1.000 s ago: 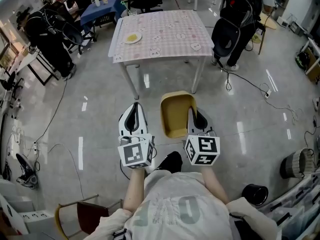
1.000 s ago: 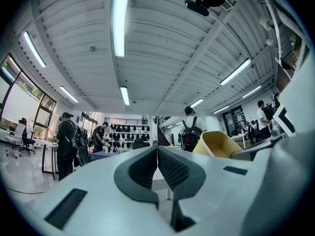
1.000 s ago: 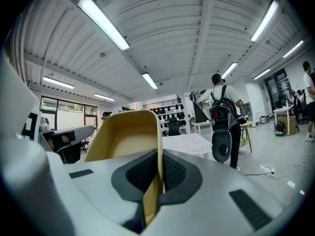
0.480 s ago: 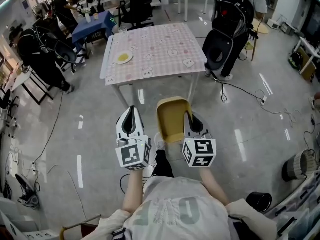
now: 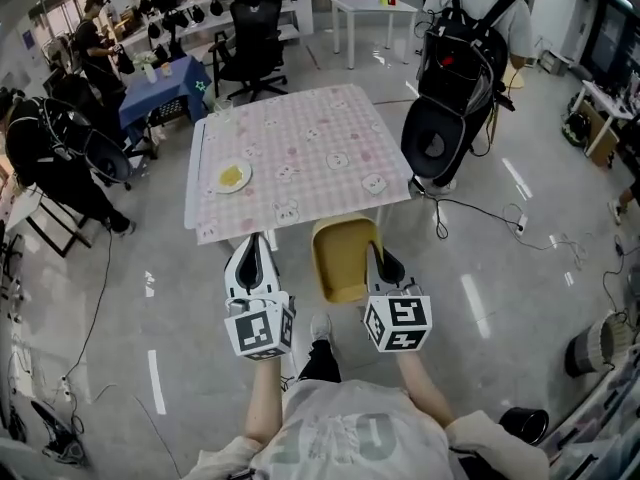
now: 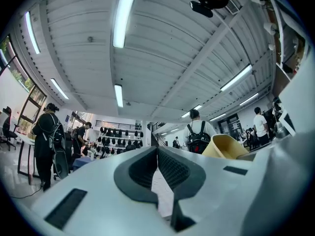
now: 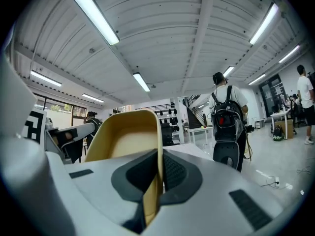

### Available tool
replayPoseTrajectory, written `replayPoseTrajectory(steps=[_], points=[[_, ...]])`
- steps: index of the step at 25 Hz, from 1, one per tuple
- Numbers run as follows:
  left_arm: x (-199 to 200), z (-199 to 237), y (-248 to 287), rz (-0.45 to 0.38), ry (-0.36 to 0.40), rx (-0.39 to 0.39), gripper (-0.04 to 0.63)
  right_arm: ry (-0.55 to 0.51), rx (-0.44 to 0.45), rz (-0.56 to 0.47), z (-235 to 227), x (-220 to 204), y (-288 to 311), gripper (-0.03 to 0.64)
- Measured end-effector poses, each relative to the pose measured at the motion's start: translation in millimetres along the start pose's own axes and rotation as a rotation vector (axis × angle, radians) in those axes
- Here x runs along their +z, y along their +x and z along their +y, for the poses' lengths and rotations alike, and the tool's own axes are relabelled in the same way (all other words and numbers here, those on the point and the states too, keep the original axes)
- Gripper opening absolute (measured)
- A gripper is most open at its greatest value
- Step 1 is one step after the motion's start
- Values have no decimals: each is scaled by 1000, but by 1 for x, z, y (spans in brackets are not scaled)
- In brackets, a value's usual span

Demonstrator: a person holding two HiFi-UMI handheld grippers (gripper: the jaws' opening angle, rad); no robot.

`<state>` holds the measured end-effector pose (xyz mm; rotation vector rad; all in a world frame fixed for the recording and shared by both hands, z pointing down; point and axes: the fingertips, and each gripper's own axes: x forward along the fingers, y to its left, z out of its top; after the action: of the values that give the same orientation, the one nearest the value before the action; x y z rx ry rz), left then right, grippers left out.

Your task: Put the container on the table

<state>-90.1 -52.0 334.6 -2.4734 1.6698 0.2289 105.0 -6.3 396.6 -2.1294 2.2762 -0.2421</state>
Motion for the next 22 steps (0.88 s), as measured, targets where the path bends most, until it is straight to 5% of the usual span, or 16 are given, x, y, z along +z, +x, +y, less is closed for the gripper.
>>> replayPoseTrajectory(steps=[12,22], points=[[-10,84,183,-55,-14,-52,29,32,10,28,16,40,202,31],[-25,126,239,-79,7,-36,29,67,18,33,25,45,283,31]])
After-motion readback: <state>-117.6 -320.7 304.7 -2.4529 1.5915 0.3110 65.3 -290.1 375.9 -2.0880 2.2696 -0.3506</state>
